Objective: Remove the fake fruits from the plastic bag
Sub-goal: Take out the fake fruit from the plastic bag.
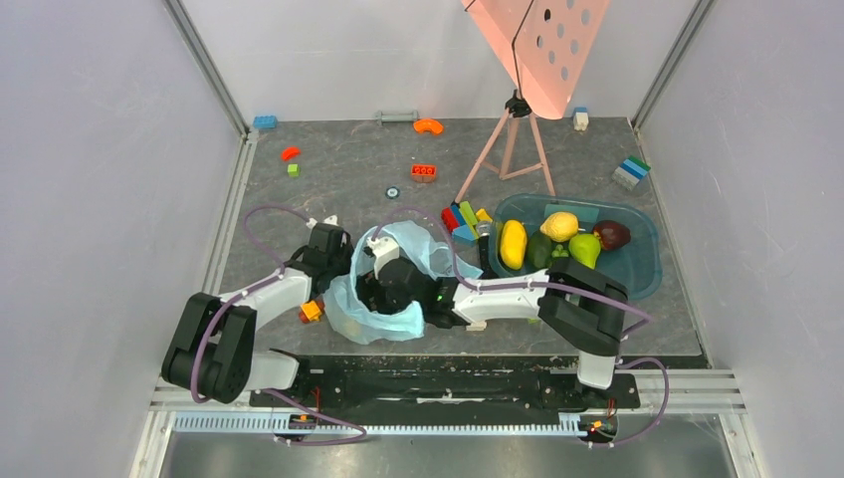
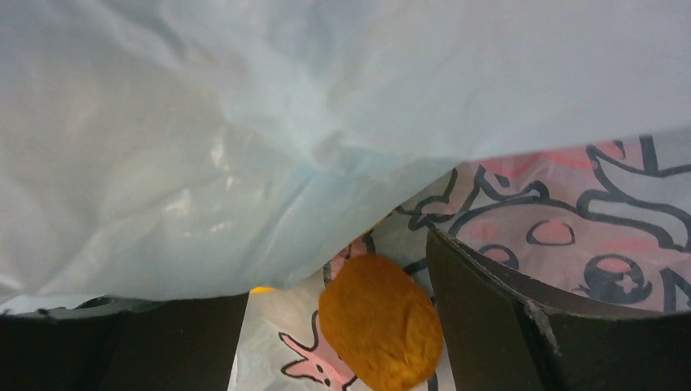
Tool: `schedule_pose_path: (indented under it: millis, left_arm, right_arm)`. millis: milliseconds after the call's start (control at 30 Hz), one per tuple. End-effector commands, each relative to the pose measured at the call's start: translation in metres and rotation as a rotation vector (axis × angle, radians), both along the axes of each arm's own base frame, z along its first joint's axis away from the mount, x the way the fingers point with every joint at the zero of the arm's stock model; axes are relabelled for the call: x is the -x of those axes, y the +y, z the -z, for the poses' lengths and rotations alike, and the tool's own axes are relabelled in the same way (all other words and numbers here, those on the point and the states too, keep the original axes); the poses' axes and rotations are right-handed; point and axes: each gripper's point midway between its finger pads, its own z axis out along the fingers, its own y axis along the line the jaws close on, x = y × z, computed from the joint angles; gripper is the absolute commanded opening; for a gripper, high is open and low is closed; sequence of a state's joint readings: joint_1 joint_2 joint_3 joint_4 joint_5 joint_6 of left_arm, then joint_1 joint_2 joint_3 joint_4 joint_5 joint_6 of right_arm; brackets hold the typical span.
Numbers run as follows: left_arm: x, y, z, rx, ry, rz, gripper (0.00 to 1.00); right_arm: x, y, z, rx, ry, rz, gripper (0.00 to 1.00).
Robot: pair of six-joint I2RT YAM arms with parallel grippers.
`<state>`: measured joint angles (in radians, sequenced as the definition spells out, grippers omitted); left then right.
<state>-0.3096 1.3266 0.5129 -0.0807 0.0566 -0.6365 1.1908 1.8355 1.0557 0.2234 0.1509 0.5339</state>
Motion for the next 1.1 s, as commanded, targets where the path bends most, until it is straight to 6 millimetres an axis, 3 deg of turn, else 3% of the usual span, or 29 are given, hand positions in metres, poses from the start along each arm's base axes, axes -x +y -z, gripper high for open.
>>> schedule_pose_path:
  millis: [0, 267, 500, 767, 1067]
  left_arm:
    - [-0.001, -0.008, -0.004, 0.062, -0.019, -0.005, 0.02]
    - [0.010, -0.010, -0.003, 0.089, -0.015, 0.005, 0.02]
    - [0.010, -0.010, -0.003, 0.088, -0.014, 0.010, 0.02]
    - [0.007, -0.009, -0.001, 0.079, -0.015, 0.009, 0.02]
    - [0.002, -0.009, -0.002, 0.068, -0.020, 0.009, 0.02]
  right_arm:
    - [-0.007, 0.012, -0.003, -0.007, 0.025, 0.067, 0.80]
    - [-0.010, 0.026, 0.014, 0.048, 0.047, 0.061, 0.83]
    - [0.000, 0.022, 0.045, 0.147, 0.032, -0.010, 0.83]
    - [0.020, -0.003, 0.078, 0.232, 0.028, -0.086, 0.74]
    - [0.048, -0.034, 0.076, 0.181, -0.035, -0.240, 0.73]
